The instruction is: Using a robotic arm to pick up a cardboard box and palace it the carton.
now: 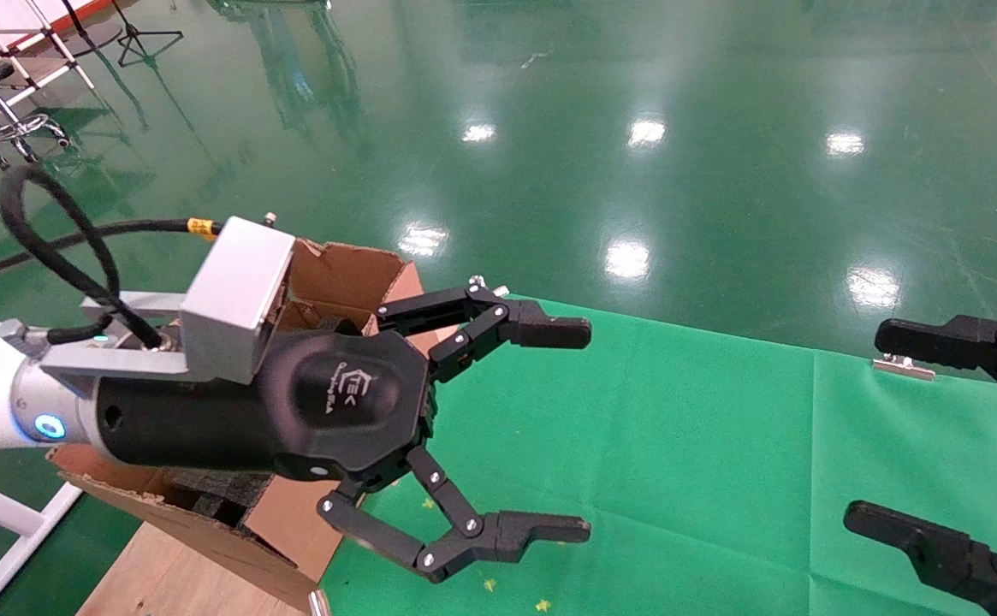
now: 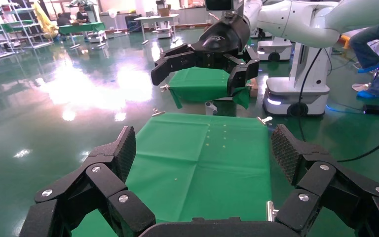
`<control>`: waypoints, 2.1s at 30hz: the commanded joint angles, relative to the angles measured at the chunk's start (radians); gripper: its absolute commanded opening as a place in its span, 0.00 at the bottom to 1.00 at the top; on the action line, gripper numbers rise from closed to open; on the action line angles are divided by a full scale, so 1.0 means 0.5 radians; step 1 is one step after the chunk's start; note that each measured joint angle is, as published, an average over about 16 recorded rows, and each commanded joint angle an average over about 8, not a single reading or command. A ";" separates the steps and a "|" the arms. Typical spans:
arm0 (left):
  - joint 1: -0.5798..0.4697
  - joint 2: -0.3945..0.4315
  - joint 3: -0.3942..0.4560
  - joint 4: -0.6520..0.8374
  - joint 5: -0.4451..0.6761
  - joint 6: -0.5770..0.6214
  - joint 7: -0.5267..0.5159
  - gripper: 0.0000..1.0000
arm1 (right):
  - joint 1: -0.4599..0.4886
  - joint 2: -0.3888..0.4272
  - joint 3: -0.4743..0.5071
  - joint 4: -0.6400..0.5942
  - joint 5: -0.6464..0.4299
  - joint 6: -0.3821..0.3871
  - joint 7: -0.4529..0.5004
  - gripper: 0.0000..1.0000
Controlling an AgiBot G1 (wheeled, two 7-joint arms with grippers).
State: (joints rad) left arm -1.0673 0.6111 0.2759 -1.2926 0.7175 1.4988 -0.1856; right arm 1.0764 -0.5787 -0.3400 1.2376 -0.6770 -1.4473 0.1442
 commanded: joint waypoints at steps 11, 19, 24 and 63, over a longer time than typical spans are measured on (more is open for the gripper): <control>0.002 0.000 -0.002 -0.001 -0.004 0.002 0.002 1.00 | 0.000 0.000 0.000 0.000 0.000 0.000 0.000 1.00; -0.006 0.000 0.003 0.010 0.013 -0.003 -0.002 1.00 | 0.000 0.000 0.000 0.000 0.000 0.000 0.000 1.00; -0.010 0.000 0.005 0.014 0.019 -0.005 -0.003 1.00 | 0.000 0.000 0.000 0.000 0.000 0.000 0.000 1.00; -0.017 0.000 0.009 0.021 0.032 -0.009 -0.006 1.00 | 0.000 0.000 0.000 0.000 0.000 0.000 0.000 1.00</control>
State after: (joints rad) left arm -1.0760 0.6110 0.2804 -1.2819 0.7333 1.4945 -0.1886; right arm 1.0764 -0.5786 -0.3399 1.2375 -0.6769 -1.4472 0.1441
